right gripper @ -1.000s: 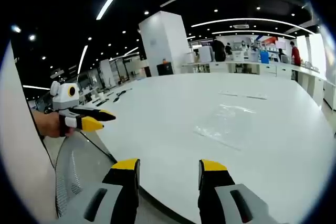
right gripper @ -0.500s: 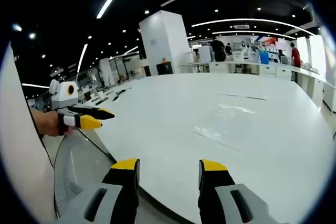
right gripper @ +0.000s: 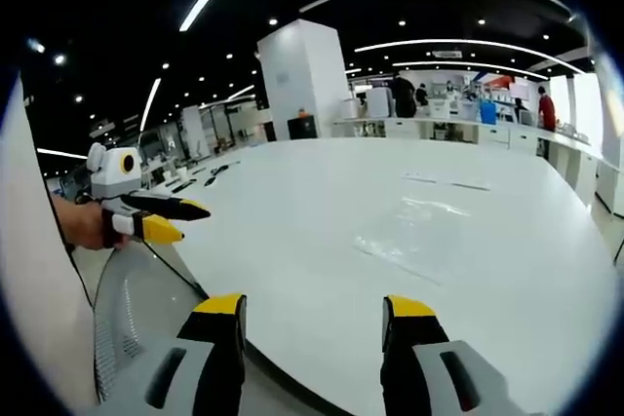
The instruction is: Arrange the food packaging bags into a neat stack by flattening each bag and aligning their edges.
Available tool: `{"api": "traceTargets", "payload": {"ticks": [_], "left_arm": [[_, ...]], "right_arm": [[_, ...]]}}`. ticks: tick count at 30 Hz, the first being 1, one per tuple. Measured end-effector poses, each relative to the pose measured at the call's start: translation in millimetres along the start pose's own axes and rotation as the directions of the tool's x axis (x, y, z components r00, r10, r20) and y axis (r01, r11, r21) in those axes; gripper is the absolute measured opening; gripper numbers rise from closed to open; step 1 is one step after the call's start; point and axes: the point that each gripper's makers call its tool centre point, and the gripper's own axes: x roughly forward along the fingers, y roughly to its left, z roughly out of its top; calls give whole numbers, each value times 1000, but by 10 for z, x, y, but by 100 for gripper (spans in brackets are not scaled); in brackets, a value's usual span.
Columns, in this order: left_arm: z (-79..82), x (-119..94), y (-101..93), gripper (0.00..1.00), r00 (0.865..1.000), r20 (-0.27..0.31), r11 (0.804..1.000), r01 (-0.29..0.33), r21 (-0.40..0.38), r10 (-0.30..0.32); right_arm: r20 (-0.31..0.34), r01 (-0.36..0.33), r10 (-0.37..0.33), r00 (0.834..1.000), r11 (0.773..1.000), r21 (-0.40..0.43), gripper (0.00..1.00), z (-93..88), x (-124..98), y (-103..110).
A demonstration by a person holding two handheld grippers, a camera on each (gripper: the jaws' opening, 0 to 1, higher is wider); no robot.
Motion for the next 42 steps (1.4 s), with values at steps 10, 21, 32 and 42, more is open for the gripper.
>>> {"api": "traceTargets", "payload": {"ticks": [10, 21, 32, 42], "left_arm": [[-36, 12, 67, 49, 1000, -10, 1000, -13, 6, 13], [-52, 22, 83, 50, 1000, -19, 1000, -23, 11, 24], [-113, 36, 157, 55, 998, -44, 998, -53, 18, 54], [-141, 35, 211, 59, 997, -45, 998, -64, 26, 65]], "right_arm": [[-9, 16, -17, 1000, 1000, -13, 58, -7, 14, -17], [-21, 26, -26, 999, 1000, -16, 59, -26, 22, -33], [-37, 26, -26, 999, 1000, -13, 64, -46, 37, -34], [-44, 14, -14, 999, 1000, -4, 71, -59, 53, -40]]}}
